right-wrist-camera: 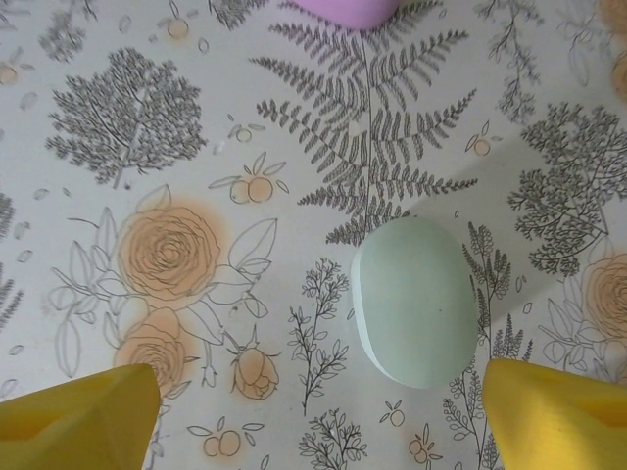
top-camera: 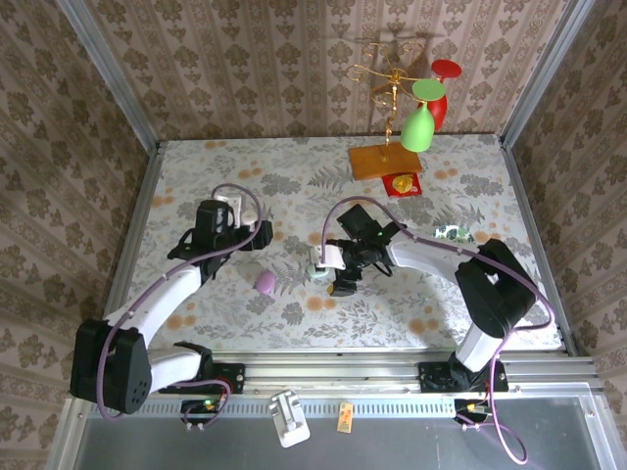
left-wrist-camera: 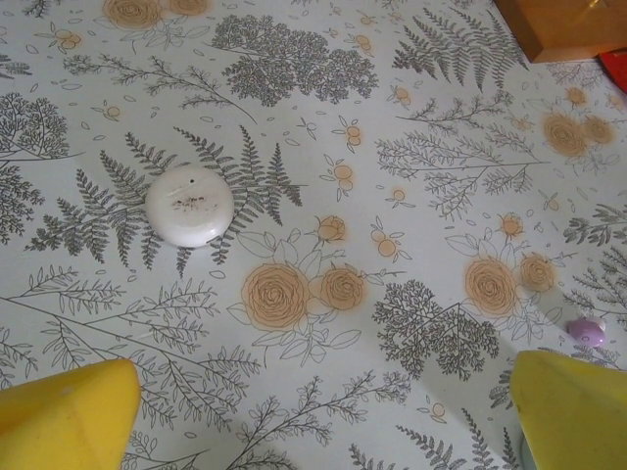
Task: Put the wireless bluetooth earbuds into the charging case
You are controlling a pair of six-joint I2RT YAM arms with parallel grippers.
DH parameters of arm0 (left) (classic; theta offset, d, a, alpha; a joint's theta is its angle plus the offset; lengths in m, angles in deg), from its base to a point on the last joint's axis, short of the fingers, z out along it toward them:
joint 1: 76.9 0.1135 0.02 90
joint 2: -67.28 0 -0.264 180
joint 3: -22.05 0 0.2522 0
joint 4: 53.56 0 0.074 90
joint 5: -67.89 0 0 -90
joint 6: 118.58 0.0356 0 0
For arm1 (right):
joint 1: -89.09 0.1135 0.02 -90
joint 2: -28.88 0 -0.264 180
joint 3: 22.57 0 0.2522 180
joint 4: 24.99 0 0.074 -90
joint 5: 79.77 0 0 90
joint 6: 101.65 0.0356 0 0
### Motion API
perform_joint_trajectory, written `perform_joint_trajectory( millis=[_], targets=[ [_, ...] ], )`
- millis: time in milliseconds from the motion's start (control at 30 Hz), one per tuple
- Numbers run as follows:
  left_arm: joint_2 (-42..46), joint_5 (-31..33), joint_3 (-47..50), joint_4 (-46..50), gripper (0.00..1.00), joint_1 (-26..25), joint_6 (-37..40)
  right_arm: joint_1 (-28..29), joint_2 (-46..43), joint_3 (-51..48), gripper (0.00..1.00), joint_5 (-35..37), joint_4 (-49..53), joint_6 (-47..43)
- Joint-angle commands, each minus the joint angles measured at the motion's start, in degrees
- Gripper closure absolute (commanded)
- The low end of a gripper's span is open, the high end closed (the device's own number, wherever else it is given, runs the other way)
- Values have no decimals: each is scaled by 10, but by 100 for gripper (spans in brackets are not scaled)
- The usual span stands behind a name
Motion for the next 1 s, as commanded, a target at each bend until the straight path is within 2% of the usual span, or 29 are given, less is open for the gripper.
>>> perform_joint_trajectory(
  millis=[0,67,333,367,500,767,967],
  targets=[
    [8,5,8,-6,2,-1,15,2,29,30,16,22,-3,-13],
    [10,4,9,-7,2,-1,16,1,51,49,20,24,7,-13],
    [20,0,25,-16,1,-2,24,1,115,103,22,25,44,-33],
    [21,-2,26,-17,2,-2,24,2,119,109,22,26,51,-39],
    [22,-3,32,-25,1,-2,27,1,136,132,34,27,76,-44],
    [22,-3,36,-27,0,-1,33,1,154,146,35,56,104,-62],
    [21,-5,36,-34,0,-1,34,2,157,147,41,63,107,-62]
  ],
)
